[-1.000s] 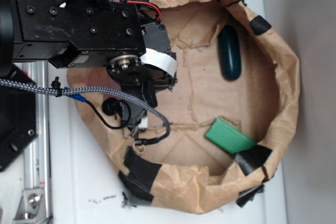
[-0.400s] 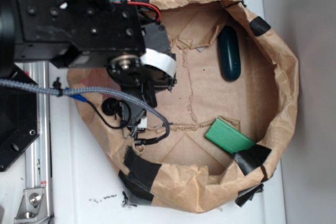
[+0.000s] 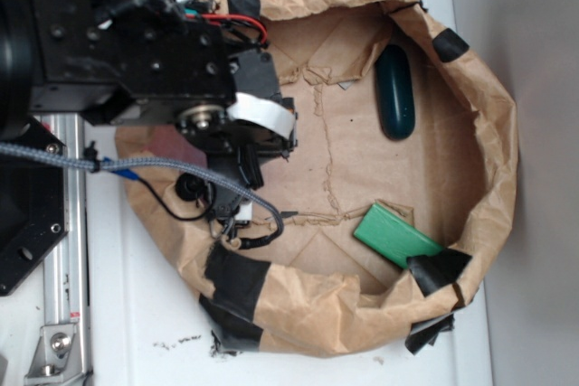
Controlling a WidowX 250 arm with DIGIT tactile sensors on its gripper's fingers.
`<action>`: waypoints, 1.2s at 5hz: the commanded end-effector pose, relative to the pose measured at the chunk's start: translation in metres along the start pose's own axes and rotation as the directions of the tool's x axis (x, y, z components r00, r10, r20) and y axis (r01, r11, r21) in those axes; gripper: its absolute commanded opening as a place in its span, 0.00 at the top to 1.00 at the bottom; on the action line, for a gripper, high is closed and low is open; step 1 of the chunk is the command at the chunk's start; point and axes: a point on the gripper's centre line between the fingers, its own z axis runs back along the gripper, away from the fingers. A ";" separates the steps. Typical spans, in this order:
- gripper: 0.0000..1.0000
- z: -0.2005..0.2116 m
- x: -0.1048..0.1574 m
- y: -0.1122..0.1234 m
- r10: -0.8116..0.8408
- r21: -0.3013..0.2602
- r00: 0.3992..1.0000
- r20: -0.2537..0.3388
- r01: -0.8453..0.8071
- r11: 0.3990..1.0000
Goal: Grab the yellow duck.
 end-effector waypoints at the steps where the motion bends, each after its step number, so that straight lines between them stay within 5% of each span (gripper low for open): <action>1: 0.00 0.003 0.004 0.000 -0.010 -0.004 1.000 0.026 0.010 1.000; 6: 0.00 -0.024 0.000 0.006 -0.005 0.004 1.000 -0.028 0.005 1.000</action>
